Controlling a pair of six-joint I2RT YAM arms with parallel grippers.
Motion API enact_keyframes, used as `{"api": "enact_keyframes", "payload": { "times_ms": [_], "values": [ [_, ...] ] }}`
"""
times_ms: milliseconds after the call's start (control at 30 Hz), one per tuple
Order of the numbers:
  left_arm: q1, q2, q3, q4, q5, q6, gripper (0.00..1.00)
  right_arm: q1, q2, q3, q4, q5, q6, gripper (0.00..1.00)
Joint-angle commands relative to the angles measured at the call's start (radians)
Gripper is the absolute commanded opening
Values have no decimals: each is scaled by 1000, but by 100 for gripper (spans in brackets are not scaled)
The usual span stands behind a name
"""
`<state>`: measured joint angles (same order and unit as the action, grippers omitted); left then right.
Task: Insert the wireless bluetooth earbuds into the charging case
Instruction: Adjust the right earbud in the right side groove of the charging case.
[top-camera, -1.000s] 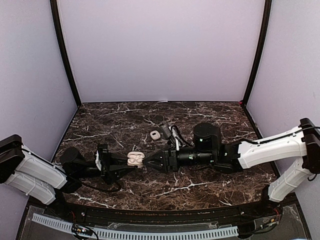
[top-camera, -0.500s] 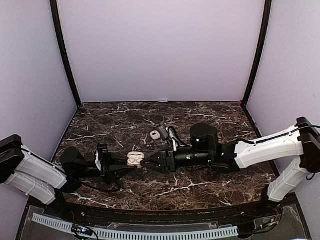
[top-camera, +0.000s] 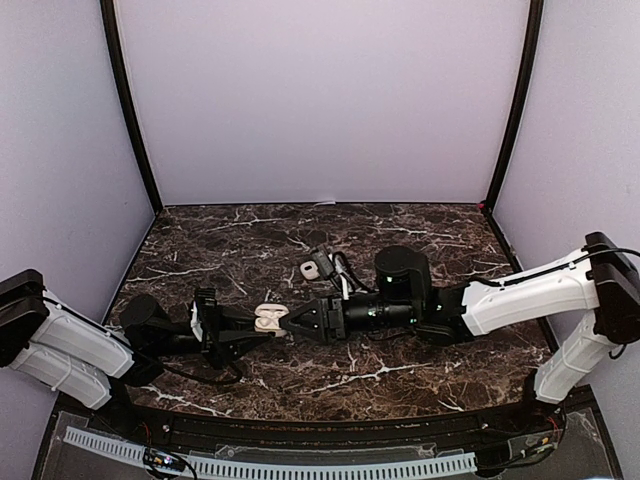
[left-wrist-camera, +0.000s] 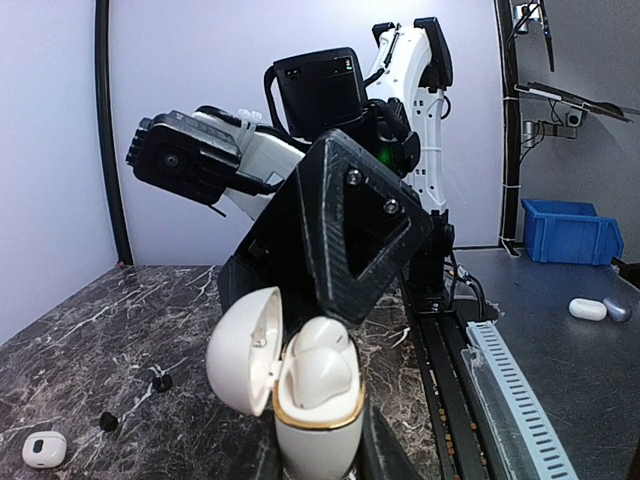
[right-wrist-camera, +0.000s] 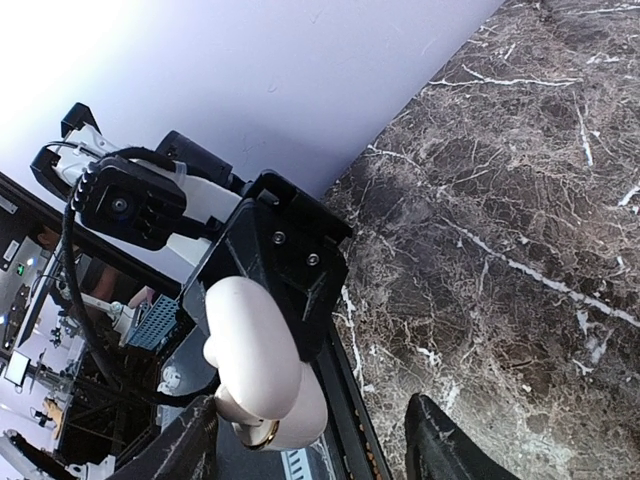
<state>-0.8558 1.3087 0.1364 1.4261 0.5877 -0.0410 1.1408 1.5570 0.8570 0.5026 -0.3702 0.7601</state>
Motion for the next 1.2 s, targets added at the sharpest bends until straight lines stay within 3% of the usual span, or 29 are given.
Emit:
{"api": "enact_keyframes", "payload": {
  "times_ms": [0, 133, 233, 467, 633, 700, 767, 933, 1067, 1167],
  "values": [
    [-3, -28, -2, 19, 20, 10, 0, -16, 22, 16, 44, -2, 31, 58],
    [-3, -36, -1, 10, 20, 13, 0, -20, 28, 9, 51, -4, 42, 51],
    [-3, -40, -1, 2, 19, 17, 0, -21, 25, 10, 52, -7, 39, 51],
    [-3, -43, -3, 0, 17, 18, 0, -25, -33, -10, 36, 19, -8, 69],
    [-3, -39, -1, 0, 21, 15, 0, -27, -126, -63, 28, 74, -121, 71],
    [-3, -31, 5, 3, 34, 10, 0, -28, -159, -80, 20, 118, -167, 66],
    [-3, -18, 16, 7, 61, -1, 0, -31, -175, -80, -10, 171, -210, 53],
    [-4, 17, 49, 27, 140, -35, 0, -33, -120, 19, -141, 224, -325, 0],
    [-5, 27, 62, 25, 151, -46, 0, -32, -46, 73, -158, 101, -395, 0],
    [-5, 35, 65, 17, 143, -54, 0, -31, -14, 69, -74, -14, -388, 0]
  ]
}}
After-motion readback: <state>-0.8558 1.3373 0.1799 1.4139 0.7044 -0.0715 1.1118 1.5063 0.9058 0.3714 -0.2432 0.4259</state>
